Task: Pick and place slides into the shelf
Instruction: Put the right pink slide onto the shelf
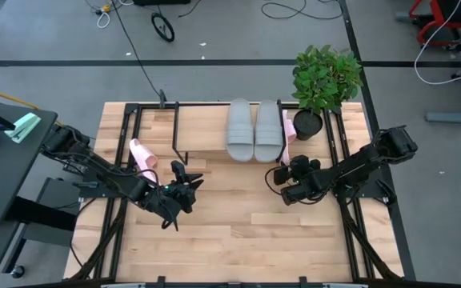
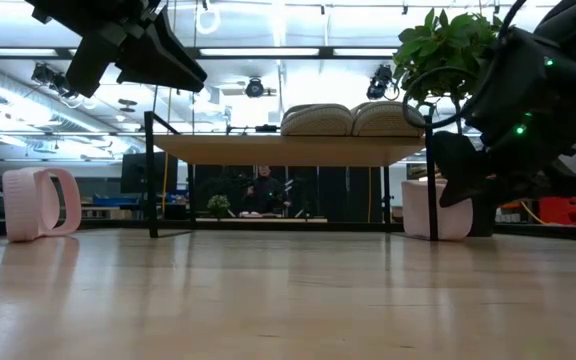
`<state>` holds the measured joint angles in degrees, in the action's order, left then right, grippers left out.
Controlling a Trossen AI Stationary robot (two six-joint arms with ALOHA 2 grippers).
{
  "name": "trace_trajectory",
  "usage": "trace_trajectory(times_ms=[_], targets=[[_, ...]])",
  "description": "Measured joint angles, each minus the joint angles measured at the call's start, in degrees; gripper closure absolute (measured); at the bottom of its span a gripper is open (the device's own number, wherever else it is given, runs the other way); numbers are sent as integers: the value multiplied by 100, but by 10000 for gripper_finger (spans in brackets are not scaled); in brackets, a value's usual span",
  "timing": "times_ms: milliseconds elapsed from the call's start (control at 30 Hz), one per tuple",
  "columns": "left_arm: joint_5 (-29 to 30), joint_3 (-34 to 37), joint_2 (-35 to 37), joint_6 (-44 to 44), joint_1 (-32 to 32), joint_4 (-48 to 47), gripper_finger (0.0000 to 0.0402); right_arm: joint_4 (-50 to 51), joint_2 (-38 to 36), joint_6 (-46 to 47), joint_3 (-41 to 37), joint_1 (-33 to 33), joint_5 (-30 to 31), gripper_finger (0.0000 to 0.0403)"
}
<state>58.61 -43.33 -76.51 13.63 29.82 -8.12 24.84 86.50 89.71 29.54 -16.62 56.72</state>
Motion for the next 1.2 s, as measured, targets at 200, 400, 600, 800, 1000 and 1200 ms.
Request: trace_trajectory(times_ms=[200,400,600,800,1000,1200], targets=[[0,0,0,0,-1,0,298,-33,0,-105,0,50,-163,270],[0,0,-2,0,-2,2,297,-48,0,-105,2,30,-195,342],[0,0,-2,0,-1,2,297,-24,0,34,4,-85,-316,342],[0,0,-2,0,-2,2,303,437,0,813,4,-512,-333,342],[0,0,-2,0,2,2,299,861,0,1723,70,-1152,-502,343],[0,0,-2,-2,2,2,303,1841,2,2389,750,-1912,-1005,343]])
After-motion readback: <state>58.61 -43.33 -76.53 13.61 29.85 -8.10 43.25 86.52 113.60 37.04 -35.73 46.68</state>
